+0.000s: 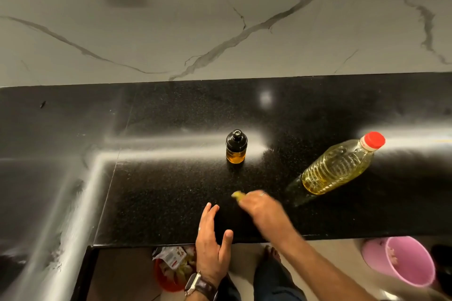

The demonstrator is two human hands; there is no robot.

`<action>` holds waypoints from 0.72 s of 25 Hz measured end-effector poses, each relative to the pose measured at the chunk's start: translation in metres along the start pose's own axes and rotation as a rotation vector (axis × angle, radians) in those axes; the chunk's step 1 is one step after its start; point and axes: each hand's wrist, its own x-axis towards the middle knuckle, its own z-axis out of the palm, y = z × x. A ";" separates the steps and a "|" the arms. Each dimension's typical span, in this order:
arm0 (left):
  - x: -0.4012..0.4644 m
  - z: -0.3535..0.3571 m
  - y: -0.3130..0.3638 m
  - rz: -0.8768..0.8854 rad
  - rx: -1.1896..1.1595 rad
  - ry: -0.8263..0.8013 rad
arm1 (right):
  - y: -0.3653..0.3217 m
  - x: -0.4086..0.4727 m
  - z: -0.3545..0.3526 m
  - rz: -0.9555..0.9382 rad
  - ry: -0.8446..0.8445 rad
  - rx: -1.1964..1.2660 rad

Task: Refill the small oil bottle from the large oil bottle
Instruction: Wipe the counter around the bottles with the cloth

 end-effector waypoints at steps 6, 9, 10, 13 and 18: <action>-0.001 -0.002 -0.001 -0.007 -0.016 -0.030 | -0.009 -0.035 -0.005 0.176 0.144 0.098; 0.000 -0.001 -0.001 -0.006 0.010 -0.036 | -0.033 -0.012 -0.001 0.024 -0.005 0.122; -0.001 -0.001 -0.002 -0.004 0.019 -0.044 | -0.024 0.013 -0.008 0.094 0.015 0.056; -0.002 -0.005 -0.001 -0.002 0.020 -0.062 | 0.024 0.047 -0.031 0.362 -0.028 -0.093; -0.001 -0.003 0.000 -0.008 0.006 -0.050 | -0.015 -0.012 -0.014 0.069 -0.035 -0.006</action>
